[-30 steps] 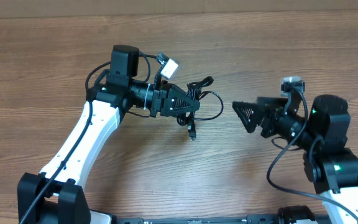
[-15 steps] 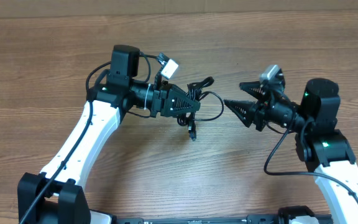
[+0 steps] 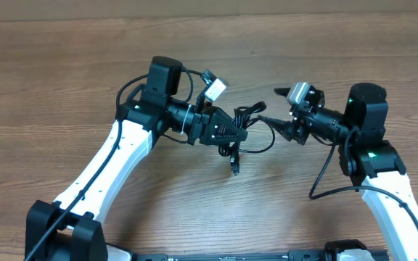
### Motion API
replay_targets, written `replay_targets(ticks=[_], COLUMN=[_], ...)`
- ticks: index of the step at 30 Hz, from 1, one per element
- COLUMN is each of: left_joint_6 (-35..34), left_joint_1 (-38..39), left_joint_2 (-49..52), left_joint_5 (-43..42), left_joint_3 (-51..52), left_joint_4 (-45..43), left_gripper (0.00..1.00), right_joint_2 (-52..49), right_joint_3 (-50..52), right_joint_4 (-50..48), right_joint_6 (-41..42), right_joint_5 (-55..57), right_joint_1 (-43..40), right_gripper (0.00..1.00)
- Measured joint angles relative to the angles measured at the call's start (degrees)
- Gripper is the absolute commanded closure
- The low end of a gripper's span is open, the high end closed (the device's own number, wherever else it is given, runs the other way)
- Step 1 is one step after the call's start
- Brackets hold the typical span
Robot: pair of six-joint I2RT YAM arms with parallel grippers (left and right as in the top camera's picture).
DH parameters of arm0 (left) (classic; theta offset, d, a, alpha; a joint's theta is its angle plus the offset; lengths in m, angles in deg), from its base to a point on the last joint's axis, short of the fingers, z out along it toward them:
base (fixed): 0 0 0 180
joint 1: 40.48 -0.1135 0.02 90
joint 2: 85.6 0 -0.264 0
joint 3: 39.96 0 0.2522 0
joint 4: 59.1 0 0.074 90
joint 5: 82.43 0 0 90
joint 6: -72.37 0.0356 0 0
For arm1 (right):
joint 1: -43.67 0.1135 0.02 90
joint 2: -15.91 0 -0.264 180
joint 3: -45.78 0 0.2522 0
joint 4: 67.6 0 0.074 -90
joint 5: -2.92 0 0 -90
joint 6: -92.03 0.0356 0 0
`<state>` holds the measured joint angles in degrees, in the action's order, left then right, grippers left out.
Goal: Untangle cables
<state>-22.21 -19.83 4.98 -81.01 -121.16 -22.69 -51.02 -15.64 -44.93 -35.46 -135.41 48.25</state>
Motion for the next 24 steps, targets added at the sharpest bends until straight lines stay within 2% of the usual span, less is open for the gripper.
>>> replay_targets(ticks=[5,9,14,20,24], left_joint_6=[0.7,1.55,1.75,1.75,1.79], left_joint_1=[0.0,0.0,0.24,1.18,2.16], left_joint_2=[0.0,0.0,0.0,0.0,0.0], left_joint_5=[0.0,0.0,0.0,0.04,0.09], left_joint_3=[0.0,0.0,0.0,0.0,0.0], left_joint_4=[-0.04,-0.07,-0.2,-0.37,-0.46], left_gripper=[0.96,0.96,0.96,0.96,0.96], right_joint_2=[0.0,0.0,0.0,0.0,0.0], right_joint_3=[0.0,0.0,0.0,0.0,0.0], right_joint_4=[-3.65,-4.26,-4.39,-4.24,-3.67], right_joint_6=[-1.01,-1.57,-2.16,-4.96,-5.81], right_joint_5=[0.31,-0.61,-2.86,-6.88,-8.28], right_joint_1=[0.0,0.0,0.0,0.0,0.0], right_gripper=[0.35,0.4,0.59,0.69,0.85])
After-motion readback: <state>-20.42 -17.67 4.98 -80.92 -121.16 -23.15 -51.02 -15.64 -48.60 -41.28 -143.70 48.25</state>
